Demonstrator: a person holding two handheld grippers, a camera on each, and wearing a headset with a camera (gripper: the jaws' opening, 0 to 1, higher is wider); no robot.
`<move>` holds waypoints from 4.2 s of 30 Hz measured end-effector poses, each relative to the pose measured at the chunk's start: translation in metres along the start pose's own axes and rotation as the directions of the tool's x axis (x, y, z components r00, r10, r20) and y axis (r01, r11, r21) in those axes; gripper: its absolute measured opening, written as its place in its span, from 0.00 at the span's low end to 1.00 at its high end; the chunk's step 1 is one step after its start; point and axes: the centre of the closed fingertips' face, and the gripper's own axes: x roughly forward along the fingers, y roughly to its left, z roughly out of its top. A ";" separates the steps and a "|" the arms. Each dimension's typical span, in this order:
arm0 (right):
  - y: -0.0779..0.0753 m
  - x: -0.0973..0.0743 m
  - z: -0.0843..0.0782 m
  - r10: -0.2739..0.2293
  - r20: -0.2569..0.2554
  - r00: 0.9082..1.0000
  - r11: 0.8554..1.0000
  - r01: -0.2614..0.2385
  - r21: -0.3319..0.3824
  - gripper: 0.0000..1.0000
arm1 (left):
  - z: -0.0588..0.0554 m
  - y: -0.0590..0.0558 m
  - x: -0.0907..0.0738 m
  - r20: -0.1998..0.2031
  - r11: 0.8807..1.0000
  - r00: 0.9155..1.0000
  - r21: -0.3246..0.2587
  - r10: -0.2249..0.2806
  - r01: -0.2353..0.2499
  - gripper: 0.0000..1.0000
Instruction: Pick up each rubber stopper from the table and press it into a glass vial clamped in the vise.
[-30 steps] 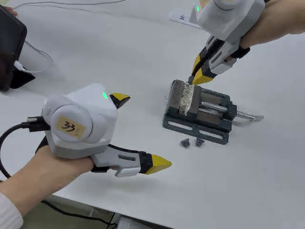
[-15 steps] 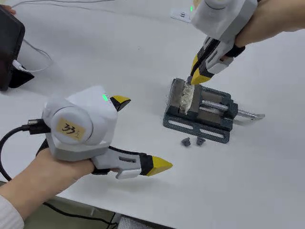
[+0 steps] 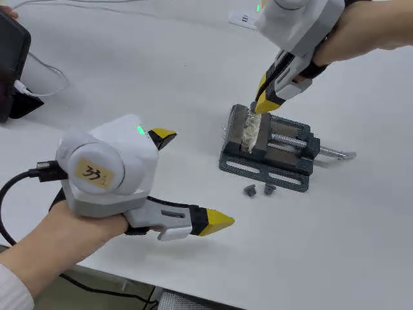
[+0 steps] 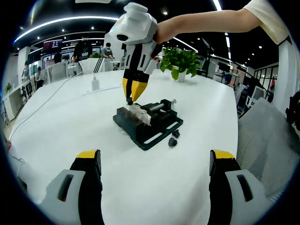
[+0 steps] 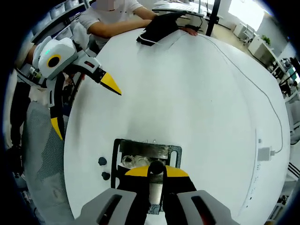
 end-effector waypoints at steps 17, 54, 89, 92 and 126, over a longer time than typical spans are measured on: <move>0.006 -0.002 -0.001 0.030 0.104 0.994 0.998 -0.024 -0.059 0.04 | 0.001 -0.003 0.001 -0.003 1.000 1.000 0.002 -0.008 0.008 0.95; 0.005 0.002 -0.001 0.029 0.013 0.999 0.966 -0.031 0.257 0.03 | 0.000 -0.007 0.007 -0.003 1.000 1.000 -0.001 -0.029 0.029 0.95; 0.004 -0.009 -0.007 0.046 0.005 0.999 0.992 -0.046 0.121 0.13 | 0.000 -0.011 0.007 -0.001 0.999 0.999 -0.011 -0.035 0.034 0.94; 0.008 -0.016 -0.007 0.041 0.025 0.999 0.992 -0.044 0.120 0.08 | 0.000 -0.010 0.008 -0.003 0.999 0.999 -0.007 -0.035 0.035 0.94; -0.006 0.002 0.000 0.050 0.067 0.997 0.979 -0.062 0.193 0.00 | -0.008 -0.009 0.008 -0.013 0.999 0.999 -0.031 -0.033 0.032 0.94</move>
